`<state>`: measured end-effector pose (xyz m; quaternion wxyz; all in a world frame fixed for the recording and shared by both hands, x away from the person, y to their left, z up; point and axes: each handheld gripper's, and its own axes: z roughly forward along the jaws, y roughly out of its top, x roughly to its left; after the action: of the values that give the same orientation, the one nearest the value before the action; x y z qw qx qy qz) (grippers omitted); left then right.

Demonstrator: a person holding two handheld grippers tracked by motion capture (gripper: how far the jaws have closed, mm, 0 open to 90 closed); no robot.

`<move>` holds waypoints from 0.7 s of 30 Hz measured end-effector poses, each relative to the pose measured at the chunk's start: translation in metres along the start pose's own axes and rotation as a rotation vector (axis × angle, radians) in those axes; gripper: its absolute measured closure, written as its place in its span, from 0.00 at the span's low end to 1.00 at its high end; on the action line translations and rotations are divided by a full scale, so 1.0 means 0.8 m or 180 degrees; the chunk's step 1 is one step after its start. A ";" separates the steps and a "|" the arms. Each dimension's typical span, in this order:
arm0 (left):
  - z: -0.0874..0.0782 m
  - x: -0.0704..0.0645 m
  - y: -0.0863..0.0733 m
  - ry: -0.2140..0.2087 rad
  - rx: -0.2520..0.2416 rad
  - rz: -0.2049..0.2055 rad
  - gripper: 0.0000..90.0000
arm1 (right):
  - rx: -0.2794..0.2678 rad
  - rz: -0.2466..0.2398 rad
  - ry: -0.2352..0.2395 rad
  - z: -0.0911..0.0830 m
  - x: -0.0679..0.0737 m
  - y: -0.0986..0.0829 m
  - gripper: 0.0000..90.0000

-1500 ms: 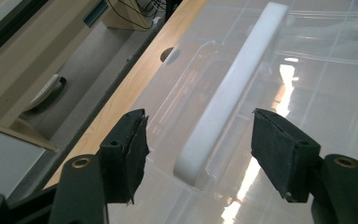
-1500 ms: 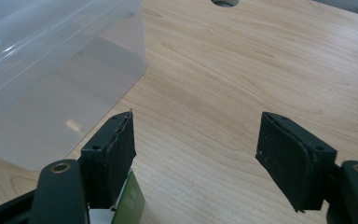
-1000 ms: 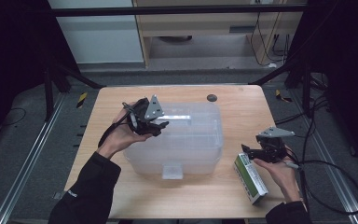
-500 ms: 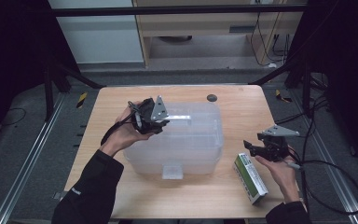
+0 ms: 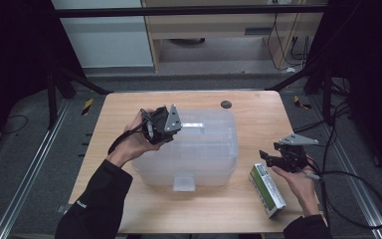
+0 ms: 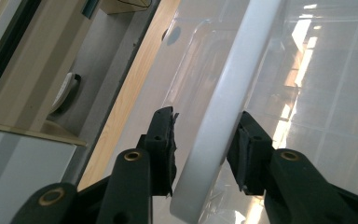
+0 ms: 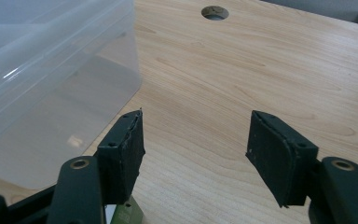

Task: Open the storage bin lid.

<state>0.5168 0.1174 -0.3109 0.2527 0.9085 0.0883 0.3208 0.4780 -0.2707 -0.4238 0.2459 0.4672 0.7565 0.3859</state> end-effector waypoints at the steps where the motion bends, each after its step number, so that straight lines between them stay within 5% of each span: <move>1: 0.000 -0.001 0.000 0.0009 -0.0007 0.0004 0.72 | 0.0001 0.0000 0.0002 0.000 0.000 0.000 0.41; 21: -0.003 -0.001 0.007 0.0043 0.0113 0.0168 0.74 | -0.0030 0.0007 0.0076 -0.007 0.005 0.006 0.47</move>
<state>0.5144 0.1131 -0.3071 0.2273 0.9127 0.0716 0.3320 0.4750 -0.2678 -0.4166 0.2387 0.4622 0.7571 0.3953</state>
